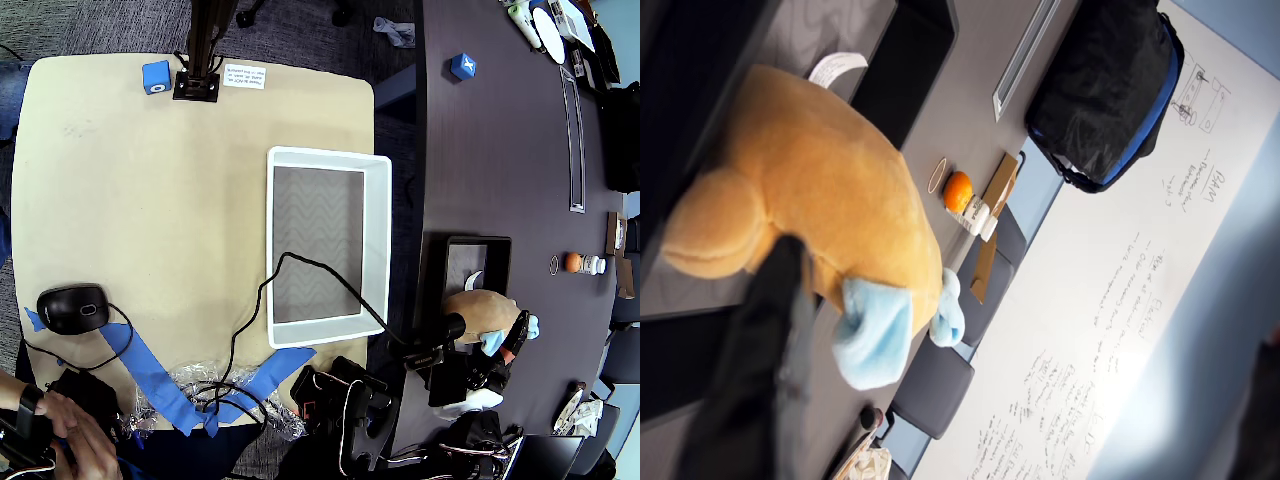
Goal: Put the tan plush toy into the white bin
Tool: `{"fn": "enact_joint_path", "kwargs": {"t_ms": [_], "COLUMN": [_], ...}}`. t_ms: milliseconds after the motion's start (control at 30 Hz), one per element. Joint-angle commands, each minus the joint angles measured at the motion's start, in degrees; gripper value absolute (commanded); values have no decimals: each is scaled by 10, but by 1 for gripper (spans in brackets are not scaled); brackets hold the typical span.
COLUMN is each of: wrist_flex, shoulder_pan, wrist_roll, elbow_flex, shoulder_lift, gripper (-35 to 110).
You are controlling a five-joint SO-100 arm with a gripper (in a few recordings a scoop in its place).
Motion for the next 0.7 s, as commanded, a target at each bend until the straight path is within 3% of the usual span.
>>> {"fn": "enact_joint_path", "kwargs": {"t_ms": [0,667], "wrist_flex": [-4,0], "shoulder_pan": [66,62], "wrist_roll": [-93,-95], "elbow_flex": [-4,-64], "shoulder_lift": [-42,-76], "gripper": [64,64]}}
